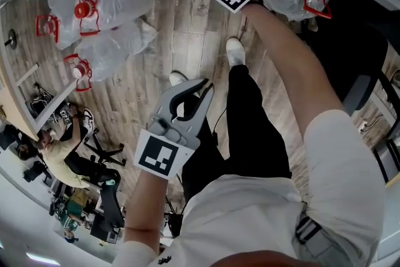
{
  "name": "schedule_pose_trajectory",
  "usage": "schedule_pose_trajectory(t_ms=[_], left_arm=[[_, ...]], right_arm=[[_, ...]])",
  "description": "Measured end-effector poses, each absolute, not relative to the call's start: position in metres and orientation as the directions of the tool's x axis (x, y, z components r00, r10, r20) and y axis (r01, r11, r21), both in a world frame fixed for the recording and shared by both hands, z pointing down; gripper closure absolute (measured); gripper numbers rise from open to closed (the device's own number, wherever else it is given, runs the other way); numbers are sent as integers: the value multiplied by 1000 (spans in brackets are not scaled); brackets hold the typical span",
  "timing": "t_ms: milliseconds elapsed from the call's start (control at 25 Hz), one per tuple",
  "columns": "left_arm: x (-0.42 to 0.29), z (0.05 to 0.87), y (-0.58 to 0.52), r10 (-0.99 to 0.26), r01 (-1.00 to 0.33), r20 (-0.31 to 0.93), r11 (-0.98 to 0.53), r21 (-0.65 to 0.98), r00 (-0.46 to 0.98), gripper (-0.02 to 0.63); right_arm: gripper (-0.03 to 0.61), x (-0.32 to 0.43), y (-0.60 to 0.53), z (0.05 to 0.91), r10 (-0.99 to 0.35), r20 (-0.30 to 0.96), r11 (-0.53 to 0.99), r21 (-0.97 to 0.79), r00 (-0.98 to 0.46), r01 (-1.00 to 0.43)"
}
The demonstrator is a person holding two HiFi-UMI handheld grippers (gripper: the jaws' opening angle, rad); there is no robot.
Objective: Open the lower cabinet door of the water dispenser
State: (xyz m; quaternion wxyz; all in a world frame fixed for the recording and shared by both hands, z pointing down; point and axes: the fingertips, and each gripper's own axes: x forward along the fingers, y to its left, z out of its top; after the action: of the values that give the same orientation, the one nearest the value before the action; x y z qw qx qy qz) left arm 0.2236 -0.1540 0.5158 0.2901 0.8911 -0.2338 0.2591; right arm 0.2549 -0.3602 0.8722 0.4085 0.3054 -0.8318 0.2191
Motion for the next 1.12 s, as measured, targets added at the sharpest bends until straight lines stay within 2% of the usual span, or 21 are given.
schedule_pose_trajectory(t_ms=[240,1120], left_arm=[[219,521,-154,-269,-579,601,-705,409,752,554],[176,517,-142,-317,-593,564,-691,413,763,554]], right_arm=[[425,245,-368,878,-310,823,744,-102,-476,-660],[425,234,-345,881,-332,851,688,-76,-406,-721]])
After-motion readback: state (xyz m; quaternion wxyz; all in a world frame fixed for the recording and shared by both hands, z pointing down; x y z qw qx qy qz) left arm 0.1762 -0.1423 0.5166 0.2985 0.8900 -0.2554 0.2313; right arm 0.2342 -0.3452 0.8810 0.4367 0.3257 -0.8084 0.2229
